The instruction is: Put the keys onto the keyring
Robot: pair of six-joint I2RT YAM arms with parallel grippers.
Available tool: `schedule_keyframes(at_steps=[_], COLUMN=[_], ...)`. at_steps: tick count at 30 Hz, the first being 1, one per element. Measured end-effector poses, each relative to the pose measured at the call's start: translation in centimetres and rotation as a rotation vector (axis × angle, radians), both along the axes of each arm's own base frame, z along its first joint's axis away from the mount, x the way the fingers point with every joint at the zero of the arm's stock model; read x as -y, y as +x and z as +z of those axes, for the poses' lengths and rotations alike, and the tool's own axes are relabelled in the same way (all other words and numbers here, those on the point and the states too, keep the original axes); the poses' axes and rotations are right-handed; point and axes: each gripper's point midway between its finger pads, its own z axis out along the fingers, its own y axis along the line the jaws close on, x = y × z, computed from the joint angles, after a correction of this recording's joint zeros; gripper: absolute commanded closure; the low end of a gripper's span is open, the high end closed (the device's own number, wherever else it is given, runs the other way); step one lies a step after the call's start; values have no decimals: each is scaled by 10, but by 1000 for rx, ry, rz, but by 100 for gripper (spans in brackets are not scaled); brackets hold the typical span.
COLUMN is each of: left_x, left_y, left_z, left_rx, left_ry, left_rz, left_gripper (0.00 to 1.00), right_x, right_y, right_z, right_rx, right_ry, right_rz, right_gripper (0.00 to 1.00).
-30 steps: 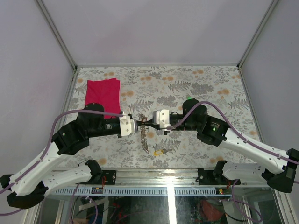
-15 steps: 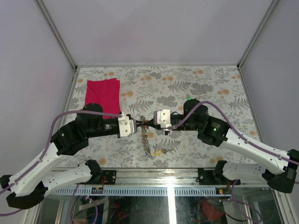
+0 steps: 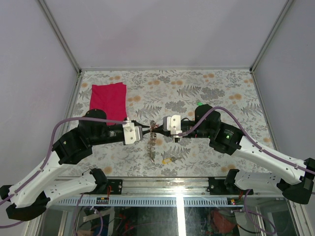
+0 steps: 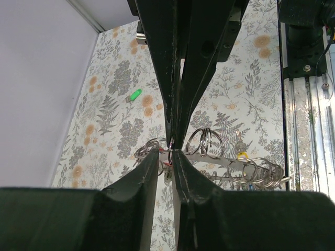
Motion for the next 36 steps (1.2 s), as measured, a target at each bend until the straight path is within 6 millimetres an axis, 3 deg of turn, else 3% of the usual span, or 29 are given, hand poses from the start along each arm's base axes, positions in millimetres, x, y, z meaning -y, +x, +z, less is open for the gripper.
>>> schedule_keyframes(at_steps=[6,11,16,22,27,36], left_x=[1,1,2,1,1,-3], left_y=[0,1,1,4,5,14], left_z=[-1,-2,-3,-4,-5,-9], left_rx=[-4,-6,-13,-17,-20,-24], left_ry=[3,4,5,11,12,23], left_rz=[-1,-1,1,20,29,85], left_gripper=[100,100,100,100,100,100], right_x=[0,1,2,7,10,29], right_y=[0,-1,0,-3,-5,9], right_z=[0,0,-2,13,21,7], right_rx=[-3,-1,-2,25,43,-27], right_ry=[1,5,6,52,74,26], right_rz=[-2,-3,-8,-7,-9,-155], right_gripper=[100,100,77,65,61,56])
